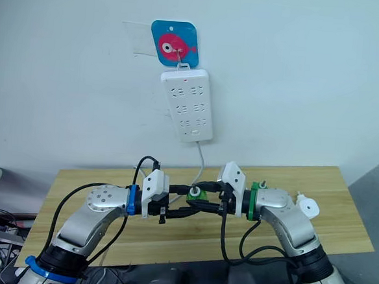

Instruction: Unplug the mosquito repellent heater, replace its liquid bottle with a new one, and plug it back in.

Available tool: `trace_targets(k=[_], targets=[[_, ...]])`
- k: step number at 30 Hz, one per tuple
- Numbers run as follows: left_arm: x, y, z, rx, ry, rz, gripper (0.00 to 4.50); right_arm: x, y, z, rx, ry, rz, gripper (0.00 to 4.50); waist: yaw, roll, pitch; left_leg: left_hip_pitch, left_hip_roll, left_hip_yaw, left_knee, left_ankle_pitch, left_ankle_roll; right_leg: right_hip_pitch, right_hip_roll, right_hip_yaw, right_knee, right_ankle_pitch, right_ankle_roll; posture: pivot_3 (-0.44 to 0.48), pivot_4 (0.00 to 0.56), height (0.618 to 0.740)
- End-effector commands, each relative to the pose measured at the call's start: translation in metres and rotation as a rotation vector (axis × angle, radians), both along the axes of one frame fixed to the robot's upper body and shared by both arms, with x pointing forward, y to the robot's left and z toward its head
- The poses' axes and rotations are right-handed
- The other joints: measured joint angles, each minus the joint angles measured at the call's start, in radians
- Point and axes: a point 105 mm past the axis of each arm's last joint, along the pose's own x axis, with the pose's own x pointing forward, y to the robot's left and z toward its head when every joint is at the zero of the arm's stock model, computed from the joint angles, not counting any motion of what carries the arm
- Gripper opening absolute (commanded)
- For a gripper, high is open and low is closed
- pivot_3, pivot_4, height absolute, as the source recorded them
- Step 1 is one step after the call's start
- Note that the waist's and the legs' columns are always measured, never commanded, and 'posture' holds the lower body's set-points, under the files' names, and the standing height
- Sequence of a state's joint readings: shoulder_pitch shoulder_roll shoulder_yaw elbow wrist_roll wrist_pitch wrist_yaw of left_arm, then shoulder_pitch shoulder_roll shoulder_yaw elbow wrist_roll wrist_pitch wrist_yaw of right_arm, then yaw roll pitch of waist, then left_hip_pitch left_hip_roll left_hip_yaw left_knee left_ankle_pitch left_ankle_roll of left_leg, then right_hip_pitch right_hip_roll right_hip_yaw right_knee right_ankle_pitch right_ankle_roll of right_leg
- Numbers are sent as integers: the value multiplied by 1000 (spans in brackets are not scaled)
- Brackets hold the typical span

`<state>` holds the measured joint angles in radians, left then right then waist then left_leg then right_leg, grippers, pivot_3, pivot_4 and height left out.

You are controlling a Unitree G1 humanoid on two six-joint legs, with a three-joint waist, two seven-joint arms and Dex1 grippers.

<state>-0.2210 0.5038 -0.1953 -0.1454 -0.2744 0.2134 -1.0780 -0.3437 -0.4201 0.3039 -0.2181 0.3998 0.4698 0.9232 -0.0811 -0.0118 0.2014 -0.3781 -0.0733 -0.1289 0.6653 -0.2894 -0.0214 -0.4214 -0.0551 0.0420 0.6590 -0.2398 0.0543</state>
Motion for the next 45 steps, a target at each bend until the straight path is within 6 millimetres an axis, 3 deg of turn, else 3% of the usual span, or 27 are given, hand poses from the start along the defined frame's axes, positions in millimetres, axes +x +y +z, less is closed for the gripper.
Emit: trace_targets(k=[1, 6, 45], targets=[[-2, -7, 14, -55, -28, -24, 2151, 1, -4, 9, 39, -8, -12, 1986, 0, 0, 0, 0, 0, 0, 0, 0, 0, 0, 0, 0, 0, 0, 0, -104, 186, 740], [-1, -8, 13, -63, -24, -21, 2151, 3, -7, 18, 86, 5, -41, 1986, 0, 0, 0, 0, 0, 0, 0, 0, 0, 0, 0, 0, 0, 0, 0, -110, 185, 740], [3, -8, 14, -59, -31, -14, 2151, 0, -2, 26, 102, -30, -24, 1986, 0, 0, 0, 0, 0, 0, 0, 0, 0, 0, 0, 0, 0, 0, 0, -117, 188, 740]])
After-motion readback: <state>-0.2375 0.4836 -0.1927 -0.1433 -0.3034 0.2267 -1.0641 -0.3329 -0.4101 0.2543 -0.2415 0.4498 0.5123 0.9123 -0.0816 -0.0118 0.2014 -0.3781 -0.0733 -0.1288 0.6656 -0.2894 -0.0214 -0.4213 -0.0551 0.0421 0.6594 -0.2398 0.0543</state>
